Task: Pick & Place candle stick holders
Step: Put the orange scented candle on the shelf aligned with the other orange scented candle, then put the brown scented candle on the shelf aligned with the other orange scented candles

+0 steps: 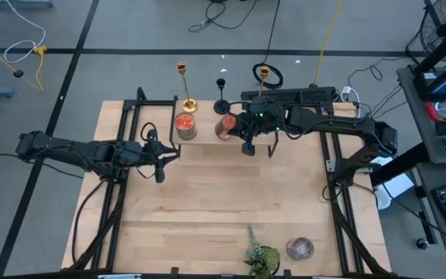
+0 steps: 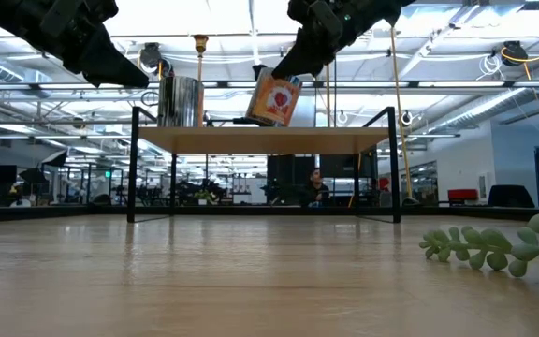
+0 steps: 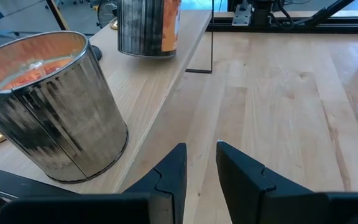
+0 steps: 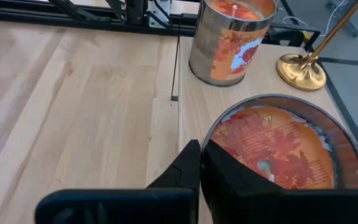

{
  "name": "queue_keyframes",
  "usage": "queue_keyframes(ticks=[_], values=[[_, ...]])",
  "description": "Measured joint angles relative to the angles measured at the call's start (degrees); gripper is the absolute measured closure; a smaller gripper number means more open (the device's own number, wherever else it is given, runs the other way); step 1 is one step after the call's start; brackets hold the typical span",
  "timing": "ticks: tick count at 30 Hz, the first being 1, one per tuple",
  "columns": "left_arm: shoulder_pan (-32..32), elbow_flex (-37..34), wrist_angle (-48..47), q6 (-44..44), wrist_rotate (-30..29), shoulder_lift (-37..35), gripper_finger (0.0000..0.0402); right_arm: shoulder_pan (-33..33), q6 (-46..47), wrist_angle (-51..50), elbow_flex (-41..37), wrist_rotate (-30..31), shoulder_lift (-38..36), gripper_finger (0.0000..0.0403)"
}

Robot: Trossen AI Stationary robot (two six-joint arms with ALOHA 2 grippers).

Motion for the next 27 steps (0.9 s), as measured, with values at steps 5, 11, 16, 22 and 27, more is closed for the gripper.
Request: queue_keyframes(ticks=[5,11,16,22,27], values=[[0.0,0.0,0.0,0.0,0.01,0.02,0.0309,0.0,-0.58,0.24,-0.02,0.07,0.0,0.0399],[0.02,0.0,-0.02,-0.01,0.04,0.02,0.0309,0.0,-1.56,0.66,-0.02,0.13,0.0,0.0376],[0.0,0.0,-0.04,0.0,0.09,0.02,0.0309,0.01,-2.23,1.84,-0.04,0.16,0.0,0.0348],[0.01,0.0,-0.07,-0.01,0.09,0.01,0.0309,0.0,-2.94,3.11,-0.04,0.37,-0.02,0.0331],[0.01,0.0,-0.09,-0.02,0.09,0.02,0.0309,0.79,-2.94,4.7,-0.09,0.24,-0.62,0.0326]])
